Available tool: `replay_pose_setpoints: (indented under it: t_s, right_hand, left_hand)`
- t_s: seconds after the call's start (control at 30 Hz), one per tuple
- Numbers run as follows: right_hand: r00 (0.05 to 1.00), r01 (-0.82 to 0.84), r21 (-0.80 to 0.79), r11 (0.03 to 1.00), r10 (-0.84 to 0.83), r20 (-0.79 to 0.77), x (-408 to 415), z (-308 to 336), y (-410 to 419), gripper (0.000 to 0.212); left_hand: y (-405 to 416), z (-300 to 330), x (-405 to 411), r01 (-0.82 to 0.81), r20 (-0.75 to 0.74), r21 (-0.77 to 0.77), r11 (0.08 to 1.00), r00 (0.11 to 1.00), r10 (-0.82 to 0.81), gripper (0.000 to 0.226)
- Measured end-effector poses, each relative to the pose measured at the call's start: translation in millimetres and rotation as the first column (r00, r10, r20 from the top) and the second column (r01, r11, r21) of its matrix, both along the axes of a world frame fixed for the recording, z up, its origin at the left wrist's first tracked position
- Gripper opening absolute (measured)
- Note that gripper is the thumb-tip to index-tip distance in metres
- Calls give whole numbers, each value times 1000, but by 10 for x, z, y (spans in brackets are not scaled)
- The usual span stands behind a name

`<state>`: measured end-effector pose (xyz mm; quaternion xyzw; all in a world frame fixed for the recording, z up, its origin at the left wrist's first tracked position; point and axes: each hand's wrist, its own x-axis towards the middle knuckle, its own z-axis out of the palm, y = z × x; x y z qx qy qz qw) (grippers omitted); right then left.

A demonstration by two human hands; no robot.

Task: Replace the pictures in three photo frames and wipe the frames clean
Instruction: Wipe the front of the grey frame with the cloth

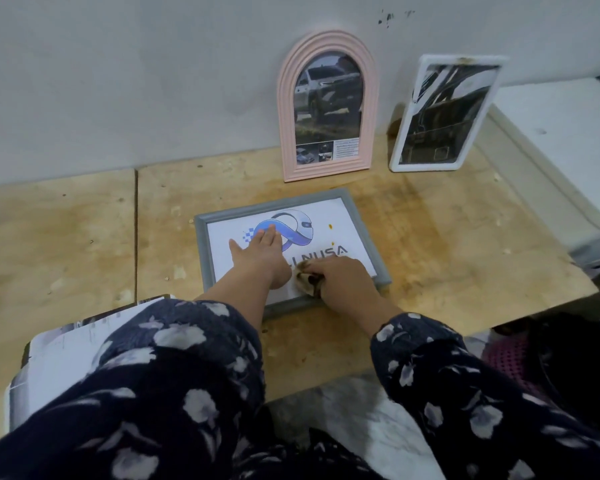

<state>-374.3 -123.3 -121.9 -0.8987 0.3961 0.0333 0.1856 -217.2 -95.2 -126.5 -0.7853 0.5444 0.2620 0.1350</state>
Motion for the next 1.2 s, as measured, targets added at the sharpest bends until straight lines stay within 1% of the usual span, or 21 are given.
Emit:
replay_pose_setpoints:
  t_s: [0.07, 0.13, 0.2, 0.27, 0.33, 0.37, 0.43, 0.5, 0.53, 0.6, 0.67, 0.7, 0.77, 0.87, 1.13, 1.2]
  right_hand:
    - [999, 3, 22, 1000, -2, -38, -53, 64, 33, 38]
    - [994, 12, 46, 999, -7, -108, -47, 152, 2, 34]
    - [992, 64, 123, 990, -49, -120, -24, 242, -106, 28]
    - [989, 144, 208, 967, -133, -68, -14, 354, -289, 22]
    - [963, 248, 275, 929, -268, 36, -9, 465, -509, 26]
    - [942, 290, 282, 914, -324, 83, 16, 518, -618, 29]
    - [926, 311, 237, 920, -350, 142, 101, 569, -810, 23]
    - [947, 274, 121, 954, -290, 138, 245, 554, -970, 18]
    - [963, 240, 55, 969, -244, 111, 337, 491, -1061, 23]
    - [989, 149, 4, 989, -149, -4, 466, 300, -1168, 35]
    - [989, 38, -28, 999, -41, -144, 512, 86, -1159, 36]
    - [988, -9, -63, 998, -1, -156, 487, -19, -1120, 35]
    - [994, -43, -140, 989, 29, -101, 388, -148, -1042, 37]
    - [995, -86, -170, 982, 74, -72, 238, -159, -925, 40]
    - [991, -134, -123, 983, 131, -35, -239, 31, -488, 41]
    - [987, -154, -107, 982, 149, -60, -320, 64, -418, 42]
  left_hand:
    - [3, -1, 3, -10, -17, -2, 1000, 1000, 10, 68]
    - [-5, 10, 8, -22, -45, -7, 1000, 999, 21, 68]
    - [-41, 29, 2, -33, -48, -10, 999, 998, 33, 66]
    - [-98, 75, -12, -27, 9, -18, 999, 1000, 27, 64]
    - [-152, 118, -51, -4, 49, -57, 998, 999, 7, 62]
    - [-179, 120, -78, 25, 48, -84, 996, 999, -21, 64]
    - [-228, 106, -163, 127, 46, -92, 988, 991, -123, 69]
    - [-274, 74, -209, 172, 40, -32, 985, 985, -171, 69]
    - [-302, 45, -207, 163, 33, -5, 987, 986, -162, 69]
    - [-317, 23, -179, 154, 36, 12, 988, 987, -155, 73]
    - [-324, 16, -161, 159, 51, 18, 987, 986, -159, 78]
    - [-335, 5, -163, 149, 56, 24, 989, 987, -150, 79]
    - [-341, 14, -182, 133, 66, 36, 990, 989, -135, 80]
    - [-319, 24, -224, 111, 79, 28, 993, 991, -112, 80]
    - [-340, 28, -257, 78, 66, 29, 997, 995, -79, 78]
    - [-340, 20, -261, 66, 61, 24, 998, 996, -67, 76]
